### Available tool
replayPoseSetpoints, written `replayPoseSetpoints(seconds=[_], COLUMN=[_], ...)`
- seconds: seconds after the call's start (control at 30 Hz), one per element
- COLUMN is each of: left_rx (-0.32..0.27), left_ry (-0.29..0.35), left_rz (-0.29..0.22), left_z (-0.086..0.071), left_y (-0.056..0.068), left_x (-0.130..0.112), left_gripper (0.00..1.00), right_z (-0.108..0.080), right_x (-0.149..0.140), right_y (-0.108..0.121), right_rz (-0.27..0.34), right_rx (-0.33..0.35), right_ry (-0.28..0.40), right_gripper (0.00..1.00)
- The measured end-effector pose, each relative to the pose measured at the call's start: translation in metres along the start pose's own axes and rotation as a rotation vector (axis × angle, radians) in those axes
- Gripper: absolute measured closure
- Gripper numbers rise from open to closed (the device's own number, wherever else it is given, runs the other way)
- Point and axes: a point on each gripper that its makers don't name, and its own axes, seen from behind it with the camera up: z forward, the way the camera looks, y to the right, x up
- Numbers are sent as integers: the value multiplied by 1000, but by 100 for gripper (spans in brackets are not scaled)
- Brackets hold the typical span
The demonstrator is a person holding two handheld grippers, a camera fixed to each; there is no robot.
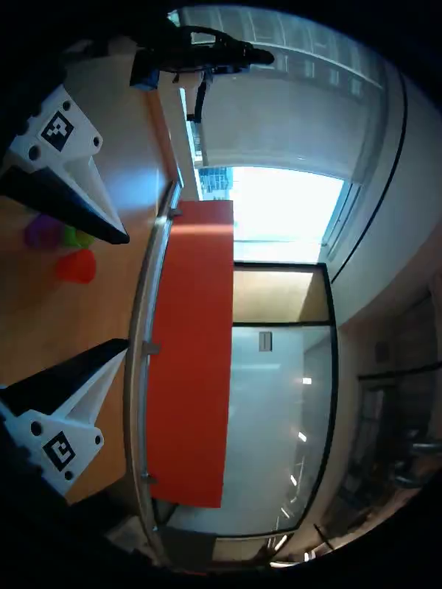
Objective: Pour water
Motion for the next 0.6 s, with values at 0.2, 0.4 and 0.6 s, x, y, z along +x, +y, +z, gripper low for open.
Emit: replayPoseSetpoints(seconds=[0.2, 0.4, 0.6], left_rx=[-35, -66, -98], left_ry=[-4, -12, -23], left_rz=[12, 37, 51], left_z=[-1, -1, -2], left_y=[5, 12, 18], left_x=[1, 0, -4], left_gripper=[15, 15, 15], right_z=[3, 4, 4], right_x=[-1, -1, -4], right_y=[-4, -11, -17], right_rz=[-28, -33, -42], right_rx=[13, 40, 62], right_ry=[-6, -22, -40], right_gripper=[1, 0, 1])
